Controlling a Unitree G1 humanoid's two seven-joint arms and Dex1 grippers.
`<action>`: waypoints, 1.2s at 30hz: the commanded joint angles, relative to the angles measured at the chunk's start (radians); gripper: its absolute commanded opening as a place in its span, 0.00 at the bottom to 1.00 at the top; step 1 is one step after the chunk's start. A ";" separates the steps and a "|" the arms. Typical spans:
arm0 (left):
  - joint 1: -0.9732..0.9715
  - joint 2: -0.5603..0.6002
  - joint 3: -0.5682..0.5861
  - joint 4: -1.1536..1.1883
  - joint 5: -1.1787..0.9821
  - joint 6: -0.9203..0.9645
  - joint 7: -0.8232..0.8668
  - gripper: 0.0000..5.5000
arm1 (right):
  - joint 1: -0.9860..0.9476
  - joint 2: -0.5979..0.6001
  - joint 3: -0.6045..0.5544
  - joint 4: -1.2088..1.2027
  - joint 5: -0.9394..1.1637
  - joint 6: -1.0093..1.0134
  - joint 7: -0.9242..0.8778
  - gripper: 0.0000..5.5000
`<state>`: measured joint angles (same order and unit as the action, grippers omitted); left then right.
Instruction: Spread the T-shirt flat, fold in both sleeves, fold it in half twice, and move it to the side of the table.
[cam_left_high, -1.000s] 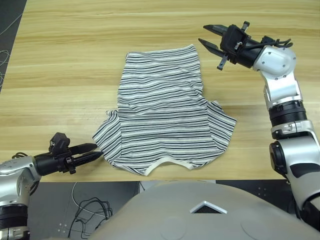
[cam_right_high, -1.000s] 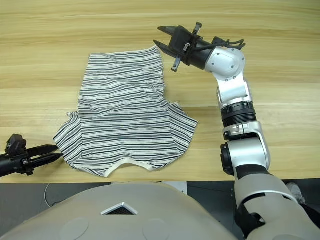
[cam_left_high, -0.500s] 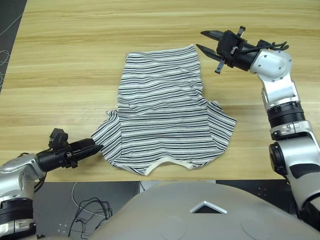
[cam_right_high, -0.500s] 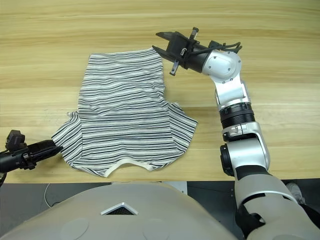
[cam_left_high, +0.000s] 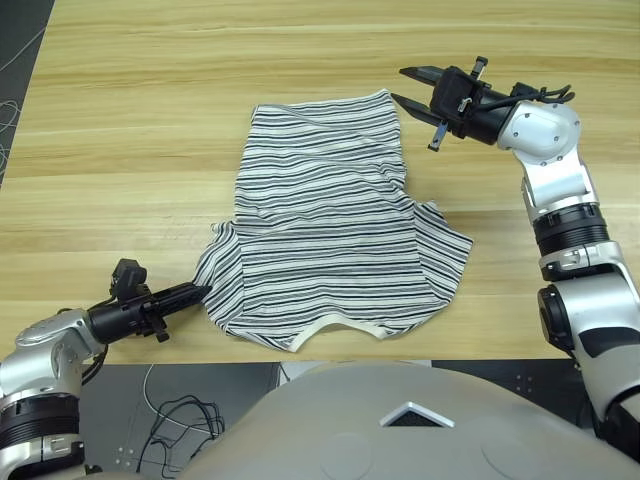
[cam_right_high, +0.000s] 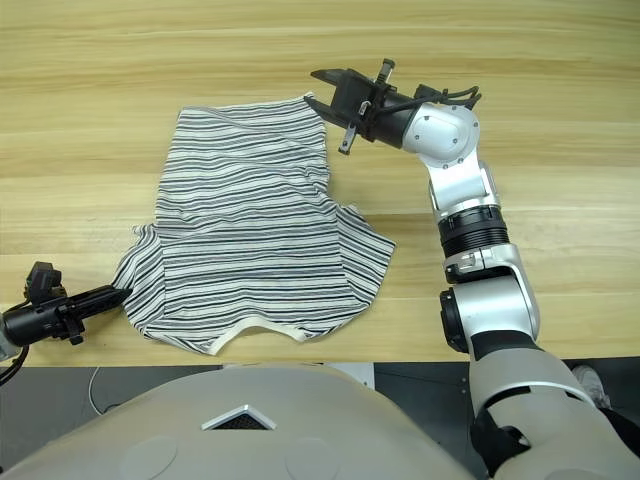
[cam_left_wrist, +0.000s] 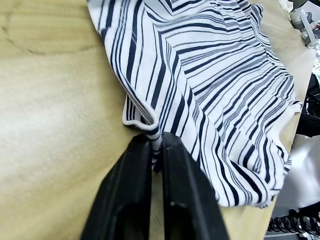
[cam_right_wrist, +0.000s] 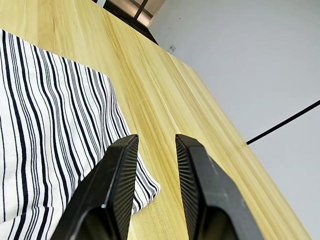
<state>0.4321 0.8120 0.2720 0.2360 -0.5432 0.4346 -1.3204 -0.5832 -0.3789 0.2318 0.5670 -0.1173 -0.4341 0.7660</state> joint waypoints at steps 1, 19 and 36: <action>-0.010 0.011 0.029 -0.008 -0.012 0.028 0.010 0.02 | 0.001 -0.010 0.011 0.005 -0.013 -0.007 0.000 0.25; -0.002 0.042 0.102 -0.200 -0.118 0.114 -0.069 0.02 | -0.003 -0.004 0.039 0.006 -0.012 -0.001 0.011 0.25; -0.174 -0.045 -0.227 -0.327 0.020 0.059 0.045 0.02 | 0.012 0.005 0.054 0.021 -0.009 -0.018 0.005 0.25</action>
<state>0.2787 0.7800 0.0816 -0.1153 -0.5628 0.5251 -1.2933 -0.5746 -0.3711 0.2857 0.5830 -0.1186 -0.4471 0.7700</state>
